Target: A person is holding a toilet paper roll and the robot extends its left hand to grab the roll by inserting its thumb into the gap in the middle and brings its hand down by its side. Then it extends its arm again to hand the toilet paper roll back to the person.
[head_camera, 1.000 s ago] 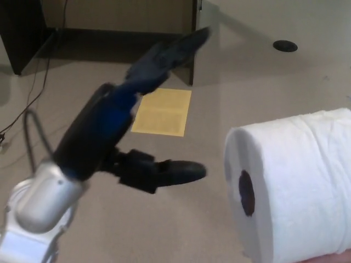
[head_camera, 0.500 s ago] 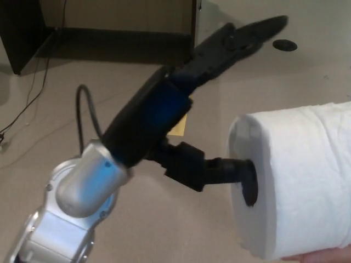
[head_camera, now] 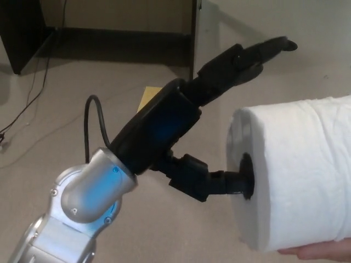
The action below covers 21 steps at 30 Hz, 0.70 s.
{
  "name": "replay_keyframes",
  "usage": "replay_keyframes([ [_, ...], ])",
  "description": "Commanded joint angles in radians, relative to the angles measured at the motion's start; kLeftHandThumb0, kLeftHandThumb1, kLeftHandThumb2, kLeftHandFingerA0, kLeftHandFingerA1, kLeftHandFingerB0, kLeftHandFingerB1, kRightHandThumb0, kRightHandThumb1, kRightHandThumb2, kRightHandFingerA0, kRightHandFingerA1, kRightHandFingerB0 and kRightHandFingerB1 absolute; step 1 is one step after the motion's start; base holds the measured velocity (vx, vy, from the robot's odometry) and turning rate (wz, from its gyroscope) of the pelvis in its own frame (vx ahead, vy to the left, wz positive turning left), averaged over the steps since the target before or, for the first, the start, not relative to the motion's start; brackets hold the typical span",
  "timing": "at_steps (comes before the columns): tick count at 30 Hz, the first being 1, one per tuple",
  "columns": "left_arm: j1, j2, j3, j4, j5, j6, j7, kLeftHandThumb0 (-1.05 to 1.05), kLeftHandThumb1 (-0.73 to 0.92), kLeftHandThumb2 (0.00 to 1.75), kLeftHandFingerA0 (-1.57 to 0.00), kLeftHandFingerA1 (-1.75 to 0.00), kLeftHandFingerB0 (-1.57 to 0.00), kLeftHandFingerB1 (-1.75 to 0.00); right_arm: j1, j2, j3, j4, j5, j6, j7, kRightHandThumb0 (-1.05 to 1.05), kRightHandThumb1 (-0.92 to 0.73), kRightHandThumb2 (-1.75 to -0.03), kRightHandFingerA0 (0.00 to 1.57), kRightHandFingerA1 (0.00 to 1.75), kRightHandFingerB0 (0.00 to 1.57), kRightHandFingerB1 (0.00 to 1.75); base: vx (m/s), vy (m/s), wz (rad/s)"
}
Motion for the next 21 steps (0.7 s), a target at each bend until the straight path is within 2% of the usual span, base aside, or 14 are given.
replay_keyframes([
  [1,0.002,-0.002,0.004,-0.007,0.009,0.039,-0.017,-0.43,0.32,0.65,-0.07,-0.4,-0.01,-0.23,-0.008,-0.02,-0.003,0.007,-0.009,0.007,0.004,-0.36,-0.67,-0.61,0.69,0.54,0.54,0.42,0.0,0.0,0.0],
  [4,-0.002,-0.016,-0.013,0.002,0.028,0.018,-0.009,-0.48,0.35,0.63,-0.11,-0.38,-0.07,-0.22,-0.001,-0.018,-0.002,0.001,-0.01,-0.001,-0.001,-0.35,-0.67,-0.6,0.7,0.56,0.55,0.42,0.0,0.0,0.0],
  [5,-0.007,-0.021,-0.019,0.008,0.033,0.013,-0.008,-0.27,0.21,0.8,0.0,-0.48,0.0,-0.49,-0.001,-0.016,-0.006,0.002,-0.005,-0.001,0.001,-0.35,-0.67,-0.6,0.7,0.56,0.55,0.42,0.0,0.0,0.0],
  [17,-0.048,-0.085,-0.072,0.023,0.09,0.052,0.006,-0.26,0.22,0.8,-0.01,-0.48,0.0,-0.48,-0.013,-0.022,-0.001,0.002,-0.013,0.0,-0.001,-0.35,-0.67,-0.6,0.73,0.56,0.55,0.42,0.0,0.0,0.0],
  [18,-0.048,-0.095,-0.077,0.028,0.096,0.039,0.014,-0.5,0.37,0.62,-0.19,-0.39,-0.11,-0.32,-0.013,-0.02,-0.005,0.002,-0.009,0.002,0.0,-0.36,-0.66,-0.6,0.74,0.58,0.55,0.42,0.0,0.0,0.0],
  [20,-0.042,-0.119,-0.088,0.035,0.107,0.026,0.029,-0.45,0.46,0.66,-0.29,-0.42,-0.21,-0.36,-0.012,-0.02,-0.004,0.003,-0.01,0.001,-0.002,-0.36,-0.67,-0.6,0.74,0.58,0.55,0.42,0.0,0.0,0.0],
  [21,-0.039,-0.128,-0.089,0.041,0.106,0.019,0.029,-0.45,0.46,0.66,-0.29,-0.42,-0.21,-0.36,-0.012,-0.02,-0.004,0.002,-0.01,0.0,-0.003,-0.36,-0.67,-0.6,0.74,0.58,0.55,0.42,0.0,0.0,0.0],
])
